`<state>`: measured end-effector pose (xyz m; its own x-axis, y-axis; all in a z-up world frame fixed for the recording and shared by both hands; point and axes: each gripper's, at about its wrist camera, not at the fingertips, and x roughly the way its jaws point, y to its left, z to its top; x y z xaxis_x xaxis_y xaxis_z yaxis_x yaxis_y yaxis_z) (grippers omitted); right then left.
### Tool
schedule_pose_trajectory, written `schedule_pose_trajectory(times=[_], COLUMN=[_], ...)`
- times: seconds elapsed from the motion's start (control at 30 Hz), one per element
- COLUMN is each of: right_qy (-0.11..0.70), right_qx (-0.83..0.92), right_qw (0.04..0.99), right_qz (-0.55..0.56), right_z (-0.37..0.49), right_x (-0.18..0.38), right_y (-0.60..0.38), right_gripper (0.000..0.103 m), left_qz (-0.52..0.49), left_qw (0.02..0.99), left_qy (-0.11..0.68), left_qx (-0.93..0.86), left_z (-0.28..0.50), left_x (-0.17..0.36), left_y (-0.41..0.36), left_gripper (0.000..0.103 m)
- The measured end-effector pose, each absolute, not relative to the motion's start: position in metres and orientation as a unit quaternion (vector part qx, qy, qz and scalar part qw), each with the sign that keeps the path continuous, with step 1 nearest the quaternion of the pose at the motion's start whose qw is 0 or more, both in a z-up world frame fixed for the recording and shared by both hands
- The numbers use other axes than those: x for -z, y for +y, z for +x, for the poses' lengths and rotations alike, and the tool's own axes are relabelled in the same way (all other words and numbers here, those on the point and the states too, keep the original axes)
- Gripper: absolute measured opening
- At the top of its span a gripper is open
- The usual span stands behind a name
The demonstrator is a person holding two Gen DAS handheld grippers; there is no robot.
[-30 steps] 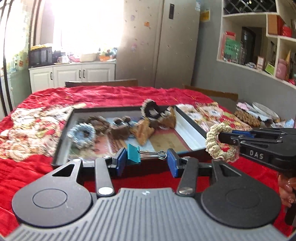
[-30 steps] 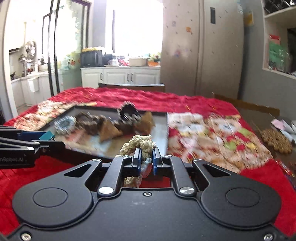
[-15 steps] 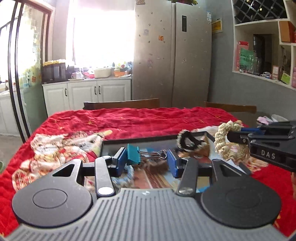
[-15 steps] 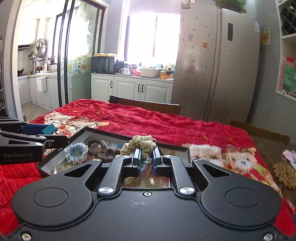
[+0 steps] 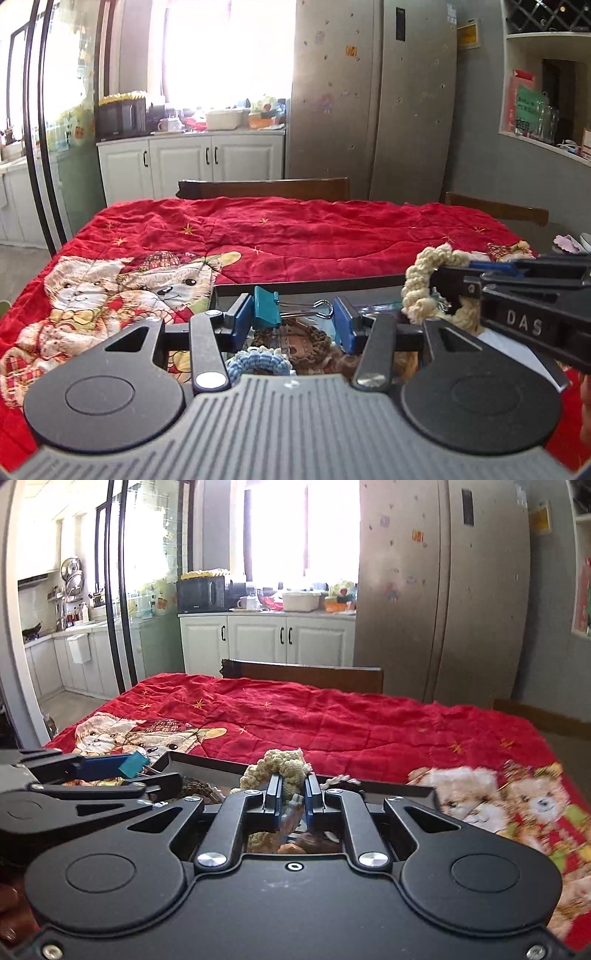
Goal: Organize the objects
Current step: 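Lift the blue clip and cream scrunchie and carry them over the box, then lower into the box and open both tools releasing the clip and scrunchie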
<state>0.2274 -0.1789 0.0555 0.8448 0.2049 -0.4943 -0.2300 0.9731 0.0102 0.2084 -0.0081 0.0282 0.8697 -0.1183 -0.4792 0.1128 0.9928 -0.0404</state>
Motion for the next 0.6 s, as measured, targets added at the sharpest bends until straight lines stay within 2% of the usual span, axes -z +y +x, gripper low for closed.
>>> schedule_pose_trajectory(times=[0.6], right_qy=[0.285], right_qx=[-0.116], right_qw=[0.951], right_qz=[-0.025], right_z=[0.257], right_x=[-0.005], right_y=[-0.166], right_gripper=[0.012], left_qz=[0.021], left_qw=[0.957], left_qy=[0.286], left_qx=[0.048], left_z=[0.245], left_x=[0.009], left_y=[-0.014], left_gripper=[0.051])
